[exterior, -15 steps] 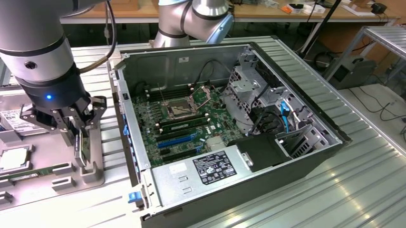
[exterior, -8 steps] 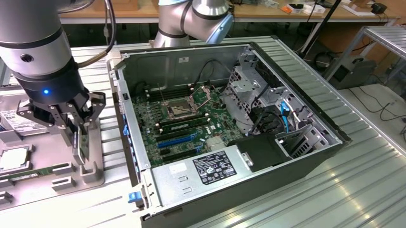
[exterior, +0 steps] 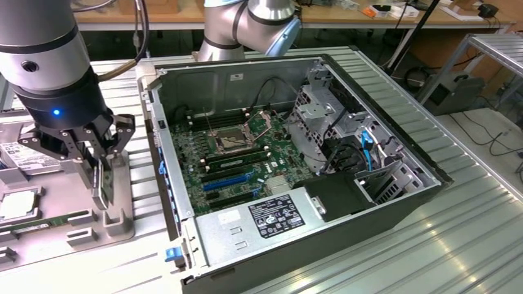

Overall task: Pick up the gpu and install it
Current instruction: 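Pick up the gpu and move the gpu toward the slot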

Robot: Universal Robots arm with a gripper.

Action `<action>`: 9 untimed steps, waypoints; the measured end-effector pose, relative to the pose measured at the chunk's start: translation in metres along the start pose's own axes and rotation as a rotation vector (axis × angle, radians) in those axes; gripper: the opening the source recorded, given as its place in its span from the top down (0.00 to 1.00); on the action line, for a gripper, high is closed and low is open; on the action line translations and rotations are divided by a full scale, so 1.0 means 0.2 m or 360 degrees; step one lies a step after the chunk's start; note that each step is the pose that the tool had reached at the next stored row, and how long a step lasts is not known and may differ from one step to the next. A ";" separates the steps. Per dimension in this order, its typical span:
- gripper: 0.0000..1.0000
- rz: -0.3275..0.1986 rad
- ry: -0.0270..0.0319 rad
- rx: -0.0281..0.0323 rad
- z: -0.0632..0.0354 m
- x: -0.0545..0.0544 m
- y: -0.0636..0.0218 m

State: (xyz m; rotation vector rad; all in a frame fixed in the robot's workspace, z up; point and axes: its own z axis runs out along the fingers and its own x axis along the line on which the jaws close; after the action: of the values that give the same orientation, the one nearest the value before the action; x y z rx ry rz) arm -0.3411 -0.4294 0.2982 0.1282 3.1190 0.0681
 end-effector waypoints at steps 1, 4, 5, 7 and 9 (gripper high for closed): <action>0.73 0.0000 0.00001 0.00000 -0.004 0.00 0.000; 0.73 0.0000 0.00003 0.00001 -0.016 0.00 0.001; 0.73 0.0000 0.00002 0.00001 -0.021 0.00 0.001; 0.73 0.0000 0.00002 0.00001 -0.033 0.00 0.001; 0.73 0.0000 0.00002 0.00001 -0.044 0.00 0.002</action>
State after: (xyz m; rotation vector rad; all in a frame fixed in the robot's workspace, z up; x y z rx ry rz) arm -0.3411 -0.4294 0.3070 0.1282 3.1191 0.0680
